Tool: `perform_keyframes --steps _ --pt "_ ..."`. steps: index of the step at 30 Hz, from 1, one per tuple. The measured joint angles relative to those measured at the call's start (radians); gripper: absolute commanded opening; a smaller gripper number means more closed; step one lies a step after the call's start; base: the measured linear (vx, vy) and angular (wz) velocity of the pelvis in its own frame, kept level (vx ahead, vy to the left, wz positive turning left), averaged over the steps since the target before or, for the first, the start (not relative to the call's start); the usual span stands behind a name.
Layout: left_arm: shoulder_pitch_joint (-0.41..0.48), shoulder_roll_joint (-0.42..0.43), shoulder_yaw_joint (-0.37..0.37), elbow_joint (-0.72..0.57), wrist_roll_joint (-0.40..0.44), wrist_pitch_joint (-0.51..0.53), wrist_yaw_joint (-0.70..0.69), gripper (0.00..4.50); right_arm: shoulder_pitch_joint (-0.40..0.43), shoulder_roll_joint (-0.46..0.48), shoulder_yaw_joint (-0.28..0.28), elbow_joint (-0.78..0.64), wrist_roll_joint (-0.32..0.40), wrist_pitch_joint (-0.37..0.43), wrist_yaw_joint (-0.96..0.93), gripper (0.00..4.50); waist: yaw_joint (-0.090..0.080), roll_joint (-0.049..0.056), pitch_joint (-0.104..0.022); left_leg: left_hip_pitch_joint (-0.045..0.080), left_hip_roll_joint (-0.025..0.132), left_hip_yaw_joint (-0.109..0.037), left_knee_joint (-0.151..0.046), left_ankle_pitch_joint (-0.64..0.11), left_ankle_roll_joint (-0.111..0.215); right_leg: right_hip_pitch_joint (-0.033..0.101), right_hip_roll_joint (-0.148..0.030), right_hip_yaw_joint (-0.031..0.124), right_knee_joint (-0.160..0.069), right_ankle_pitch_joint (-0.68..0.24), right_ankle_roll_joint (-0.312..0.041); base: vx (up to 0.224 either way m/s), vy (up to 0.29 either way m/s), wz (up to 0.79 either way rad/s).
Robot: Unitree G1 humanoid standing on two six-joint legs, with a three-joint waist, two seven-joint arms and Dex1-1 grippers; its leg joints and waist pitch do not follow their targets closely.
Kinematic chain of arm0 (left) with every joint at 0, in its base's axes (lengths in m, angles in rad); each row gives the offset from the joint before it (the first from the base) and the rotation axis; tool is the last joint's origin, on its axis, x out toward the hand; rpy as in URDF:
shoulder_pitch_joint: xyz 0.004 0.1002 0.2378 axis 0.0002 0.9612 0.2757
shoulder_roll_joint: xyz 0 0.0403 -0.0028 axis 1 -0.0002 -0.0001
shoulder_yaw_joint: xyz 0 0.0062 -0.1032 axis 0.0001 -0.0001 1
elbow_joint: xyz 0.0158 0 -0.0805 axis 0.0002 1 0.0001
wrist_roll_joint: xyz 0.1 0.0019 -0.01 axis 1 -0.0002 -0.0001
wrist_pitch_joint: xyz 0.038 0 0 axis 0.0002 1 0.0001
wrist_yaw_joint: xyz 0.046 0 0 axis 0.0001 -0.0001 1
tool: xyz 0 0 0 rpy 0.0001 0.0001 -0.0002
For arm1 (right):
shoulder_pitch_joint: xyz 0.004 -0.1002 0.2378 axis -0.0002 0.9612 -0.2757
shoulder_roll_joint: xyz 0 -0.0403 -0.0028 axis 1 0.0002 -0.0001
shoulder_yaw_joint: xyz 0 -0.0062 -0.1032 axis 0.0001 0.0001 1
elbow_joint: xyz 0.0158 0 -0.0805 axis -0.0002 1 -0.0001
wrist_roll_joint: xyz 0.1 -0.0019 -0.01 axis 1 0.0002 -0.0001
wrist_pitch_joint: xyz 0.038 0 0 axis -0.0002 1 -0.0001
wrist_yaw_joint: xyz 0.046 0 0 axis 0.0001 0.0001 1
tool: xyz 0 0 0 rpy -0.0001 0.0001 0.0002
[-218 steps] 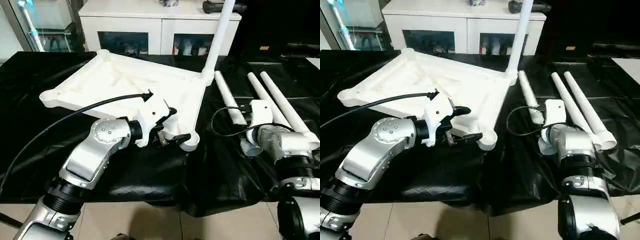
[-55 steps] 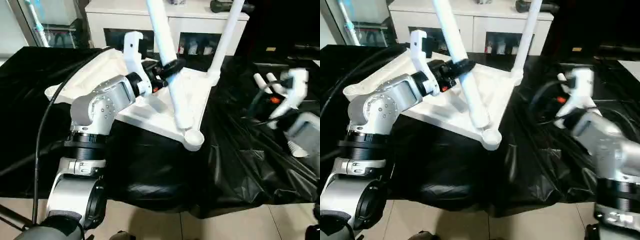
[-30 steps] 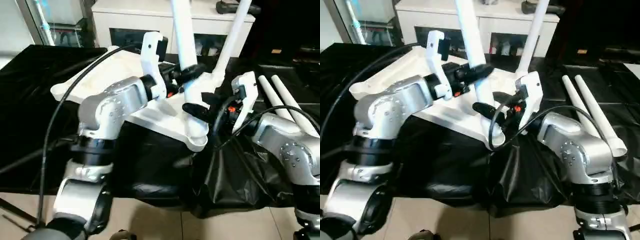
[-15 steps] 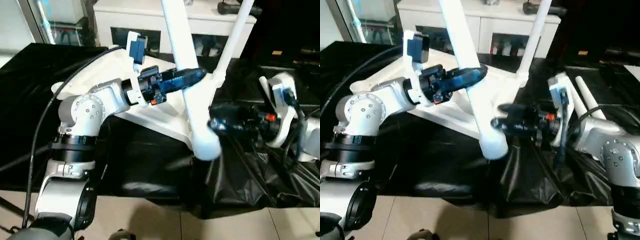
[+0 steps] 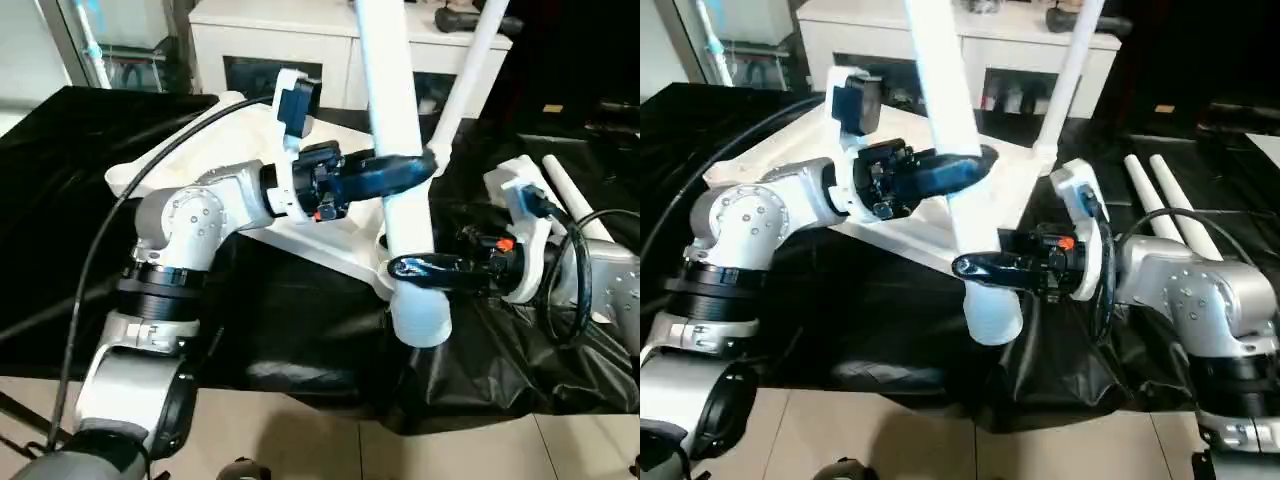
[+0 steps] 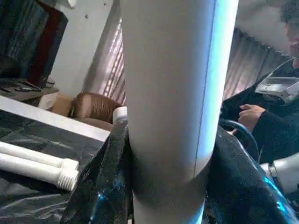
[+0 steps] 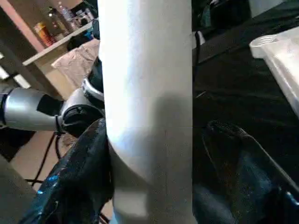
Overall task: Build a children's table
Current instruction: Pick table leg
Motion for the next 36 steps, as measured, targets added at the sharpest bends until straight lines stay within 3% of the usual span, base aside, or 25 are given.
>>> perform_keyframes --steps 8,18,21,25,29,31,36 --pt "0.0 0.0 -0.007 0.005 0.01 -0.004 0.0 1.85 0.0 -0.008 0.021 0.0 -0.003 0.004 0.021 2.1 0.0 -0.001 0.0 0.0 0.0 0.0 0.0 0.0 0.0 0.0 0.0 0.0 0.0 0.0 0.0 0.0 0.0 0.0" --pt "-0.001 -0.006 -0.006 0.034 0.02 -0.017 -0.004 1.85 0.0 -0.006 0.027 0.004 -0.021 -0.01 0.017 1.89 0.0 -0.001 0.001 0.0 0.0 0.0 0.0 0.0 0.0 0.0 0.0 0.0 0.0 0.0 0.001 0.0 0.0 0.0" --pt "-0.006 -0.003 -0.004 0.04 0.03 -0.016 0.019 2.55 -0.001 0.024 0.022 0.018 -0.045 -0.036 -0.009 1.89 -0.003 -0.001 0.001 0.0 0.0 0.0 0.0 0.0 0.0 -0.001 0.0 0.0 0.0 -0.001 0.001 0.0 0.0 0.0" --pt "-0.015 -0.006 0.0 0.04 0.062 -0.022 0.095 2.77 -0.001 0.067 0.025 0.023 -0.112 -0.101 -0.1 1.88 -0.009 -0.002 0.001 0.0 0.0 0.0 0.0 0.0 0.0 -0.001 0.0 0.0 0.0 -0.003 0.006 0.0 0.0 0.0" --pt "-0.018 -0.012 0.034 0.043 0.079 -0.043 0.161 3.02 -0.022 0.117 0.052 0.022 -0.232 -0.235 -0.207 1.88 -0.02 -0.004 0.003 -0.001 0.001 0.0 0.0 0.0 -0.001 -0.002 0.0 -0.001 0.0 -0.003 0.006 0.0 0.0 0.0" --pt "-0.021 -0.018 0.036 0.043 0.087 -0.053 0.18 3.24 -0.023 0.132 0.06 0.022 -0.251 -0.26 -0.236 1.88 -0.022 -0.004 0.003 -0.002 0.001 0.0 -0.001 0.0 -0.001 -0.002 0.0 0.0 0.0 -0.003 0.005 0.0 0.0 0.0" --pt "-0.021 -0.093 0.061 0.044 0.171 -0.1 0.429 3.57 -0.024 0.22 0.072 0.022 -0.438 -0.395 -0.478 1.88 -0.023 -0.004 0.003 -0.003 0.0 0.0 -0.001 0.0 0.0 -0.003 0.0 0.0 -0.001 -0.002 0.003 0.0 0.0 0.0"
